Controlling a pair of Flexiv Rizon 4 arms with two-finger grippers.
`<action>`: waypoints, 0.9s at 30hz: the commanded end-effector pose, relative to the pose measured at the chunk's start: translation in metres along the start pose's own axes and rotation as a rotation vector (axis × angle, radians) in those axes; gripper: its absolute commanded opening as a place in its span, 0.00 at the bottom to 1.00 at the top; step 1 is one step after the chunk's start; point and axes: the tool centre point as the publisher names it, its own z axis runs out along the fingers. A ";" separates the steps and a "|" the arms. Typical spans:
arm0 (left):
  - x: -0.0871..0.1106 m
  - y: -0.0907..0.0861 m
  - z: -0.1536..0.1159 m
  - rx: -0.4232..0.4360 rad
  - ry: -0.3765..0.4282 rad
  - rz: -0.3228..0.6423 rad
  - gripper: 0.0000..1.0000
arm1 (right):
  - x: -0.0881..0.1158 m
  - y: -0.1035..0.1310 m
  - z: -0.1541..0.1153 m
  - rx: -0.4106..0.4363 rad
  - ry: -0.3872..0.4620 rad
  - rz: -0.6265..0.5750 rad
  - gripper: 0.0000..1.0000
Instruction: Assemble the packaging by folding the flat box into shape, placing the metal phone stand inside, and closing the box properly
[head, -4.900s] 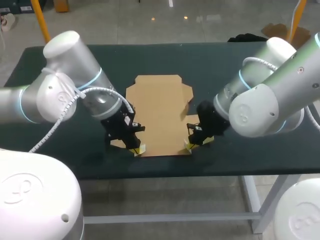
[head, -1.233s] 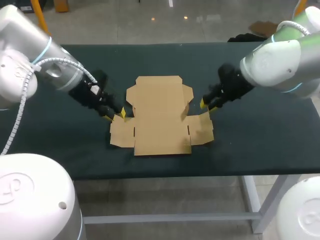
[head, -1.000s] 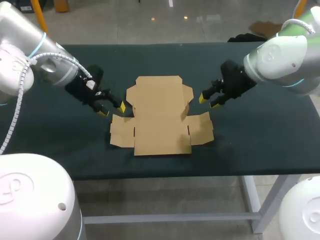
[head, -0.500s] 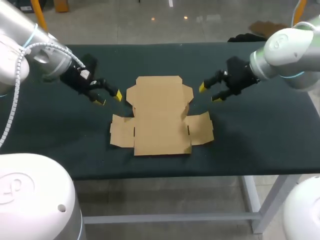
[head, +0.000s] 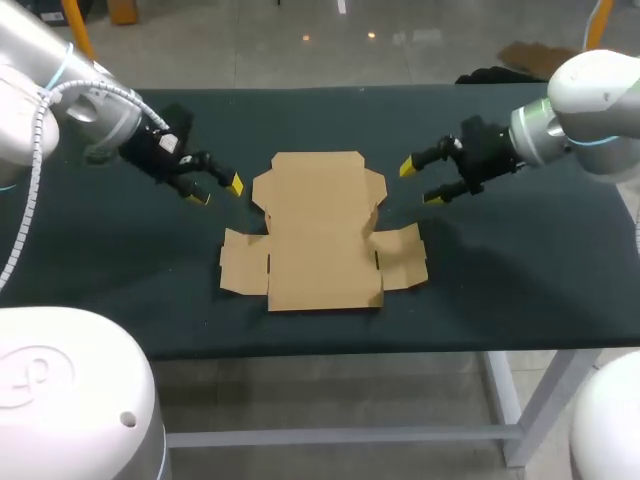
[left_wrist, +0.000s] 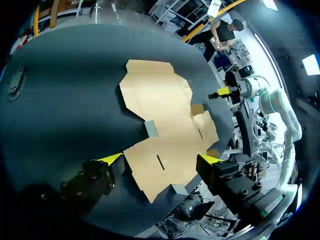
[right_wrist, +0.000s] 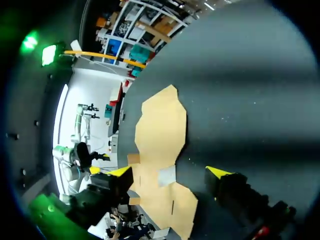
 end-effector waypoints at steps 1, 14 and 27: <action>0.002 0.001 0.003 0.000 0.022 0.017 1.00 | -0.003 0.002 -0.001 0.008 0.092 -0.001 1.00; 0.001 -0.024 0.011 0.007 0.051 0.004 1.00 | -0.005 0.010 0.011 -0.107 0.031 0.096 0.84; -0.008 -0.042 0.012 0.004 0.102 0.014 1.00 | -0.016 0.036 0.031 -0.059 0.037 0.067 0.55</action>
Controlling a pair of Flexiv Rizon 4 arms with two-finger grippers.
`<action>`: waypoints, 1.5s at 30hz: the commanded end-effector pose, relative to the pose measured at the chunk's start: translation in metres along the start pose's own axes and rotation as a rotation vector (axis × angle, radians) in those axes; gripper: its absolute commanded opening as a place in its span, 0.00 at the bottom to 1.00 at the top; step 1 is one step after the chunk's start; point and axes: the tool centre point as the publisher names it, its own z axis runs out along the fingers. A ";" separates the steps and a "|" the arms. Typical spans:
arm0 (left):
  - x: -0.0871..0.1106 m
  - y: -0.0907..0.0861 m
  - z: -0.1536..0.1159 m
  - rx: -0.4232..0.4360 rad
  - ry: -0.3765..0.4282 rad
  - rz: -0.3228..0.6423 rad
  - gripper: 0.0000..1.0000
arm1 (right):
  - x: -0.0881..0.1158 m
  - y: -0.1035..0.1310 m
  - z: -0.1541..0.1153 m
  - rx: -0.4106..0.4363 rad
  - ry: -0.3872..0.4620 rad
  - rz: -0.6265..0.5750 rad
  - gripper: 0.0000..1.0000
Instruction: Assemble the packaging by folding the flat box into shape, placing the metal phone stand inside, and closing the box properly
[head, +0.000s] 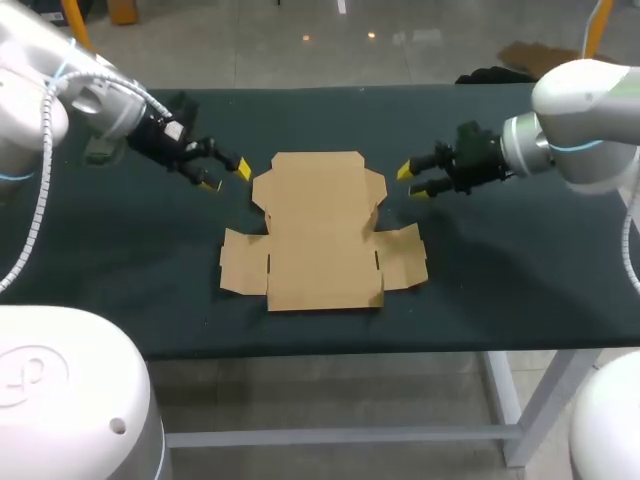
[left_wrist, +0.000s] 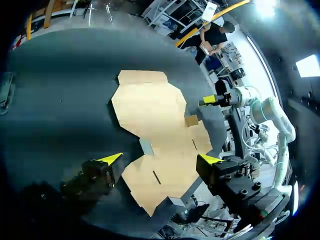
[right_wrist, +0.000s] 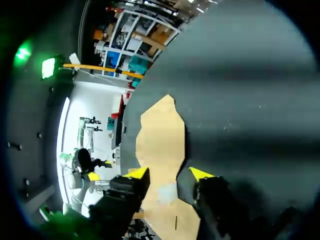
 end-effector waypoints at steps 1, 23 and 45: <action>-0.006 -0.007 0.002 -0.020 0.013 0.000 1.00 | -0.012 0.017 0.012 0.031 0.010 0.004 0.56; -0.018 -0.007 0.000 -0.016 0.030 -0.015 1.00 | -0.010 0.036 0.057 0.070 -0.036 0.009 0.53; -0.031 -0.005 -0.003 -0.019 0.049 -0.030 1.00 | -0.009 0.031 0.083 0.065 0.042 -0.009 0.35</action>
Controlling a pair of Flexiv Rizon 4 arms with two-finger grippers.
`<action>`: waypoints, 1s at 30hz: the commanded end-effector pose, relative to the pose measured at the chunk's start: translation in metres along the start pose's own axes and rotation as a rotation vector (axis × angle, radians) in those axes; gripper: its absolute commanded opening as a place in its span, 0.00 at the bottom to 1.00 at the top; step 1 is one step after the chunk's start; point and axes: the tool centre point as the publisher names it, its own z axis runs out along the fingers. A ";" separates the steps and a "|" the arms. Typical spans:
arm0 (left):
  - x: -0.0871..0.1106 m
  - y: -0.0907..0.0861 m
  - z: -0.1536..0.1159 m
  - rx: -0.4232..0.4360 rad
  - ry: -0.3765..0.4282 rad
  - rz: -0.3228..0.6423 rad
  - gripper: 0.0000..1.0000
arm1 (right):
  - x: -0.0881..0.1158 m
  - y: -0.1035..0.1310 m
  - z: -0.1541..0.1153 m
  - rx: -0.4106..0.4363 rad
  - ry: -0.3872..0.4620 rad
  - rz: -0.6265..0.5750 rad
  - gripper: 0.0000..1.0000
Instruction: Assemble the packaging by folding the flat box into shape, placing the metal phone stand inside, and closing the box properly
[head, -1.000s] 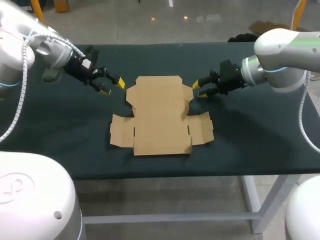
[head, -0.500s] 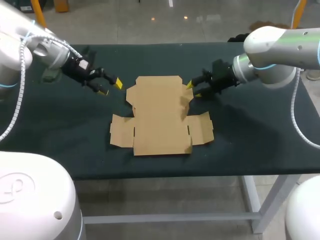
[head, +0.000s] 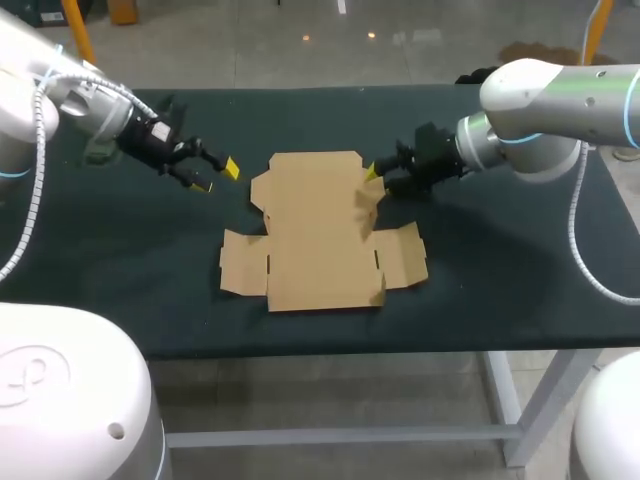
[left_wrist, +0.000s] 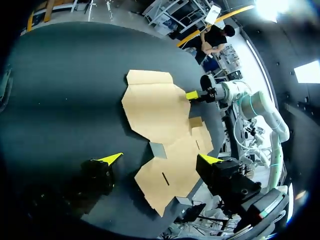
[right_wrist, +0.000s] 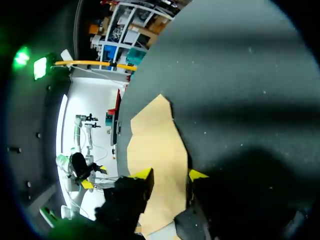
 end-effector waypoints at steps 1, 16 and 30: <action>-0.002 -0.002 -0.001 -0.018 0.006 -0.001 1.00 | -0.005 0.001 0.003 -0.010 0.035 -0.025 0.29; -0.006 -0.010 0.004 -0.086 0.121 0.033 1.00 | 0.017 -0.004 -0.014 -0.120 0.118 -0.178 0.00; -0.006 -0.011 0.004 -0.090 0.140 0.040 1.00 | 0.026 -0.004 -0.021 -0.117 0.163 -0.197 0.00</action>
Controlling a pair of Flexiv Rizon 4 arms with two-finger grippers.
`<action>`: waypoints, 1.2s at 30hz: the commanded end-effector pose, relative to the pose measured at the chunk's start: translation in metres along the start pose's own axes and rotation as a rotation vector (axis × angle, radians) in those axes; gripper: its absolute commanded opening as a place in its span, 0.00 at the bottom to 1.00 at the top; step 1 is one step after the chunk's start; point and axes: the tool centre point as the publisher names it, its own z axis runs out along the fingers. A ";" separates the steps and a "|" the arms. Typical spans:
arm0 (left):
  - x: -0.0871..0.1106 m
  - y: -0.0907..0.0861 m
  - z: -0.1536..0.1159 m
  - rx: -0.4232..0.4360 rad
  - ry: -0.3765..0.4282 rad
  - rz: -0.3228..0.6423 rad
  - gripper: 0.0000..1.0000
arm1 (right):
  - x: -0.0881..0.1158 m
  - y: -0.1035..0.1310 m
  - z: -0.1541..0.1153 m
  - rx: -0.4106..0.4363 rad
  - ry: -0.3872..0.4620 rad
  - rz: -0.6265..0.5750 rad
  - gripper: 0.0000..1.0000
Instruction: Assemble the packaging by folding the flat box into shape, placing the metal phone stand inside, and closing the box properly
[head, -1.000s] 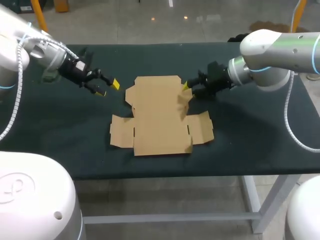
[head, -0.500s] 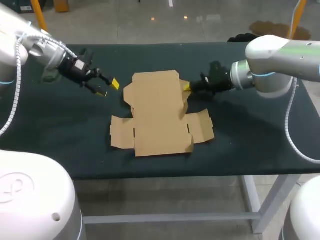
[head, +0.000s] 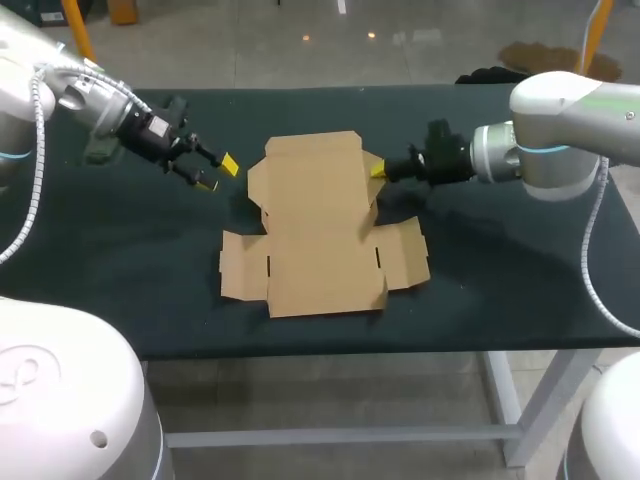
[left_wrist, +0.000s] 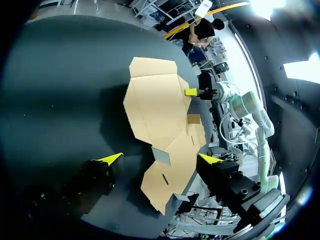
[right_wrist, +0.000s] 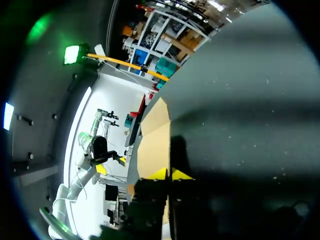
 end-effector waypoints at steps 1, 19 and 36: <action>-0.001 -0.001 -0.001 -0.006 0.002 0.000 1.00 | -0.003 0.001 0.000 0.005 0.009 -0.001 0.00; -0.002 -0.009 -0.002 0.216 -0.104 0.179 1.00 | 0.037 0.010 -0.030 -0.112 0.105 -0.218 0.00; 0.010 -0.053 -0.003 0.436 -0.055 0.408 1.00 | 0.059 0.020 -0.036 -0.172 0.206 -0.329 0.00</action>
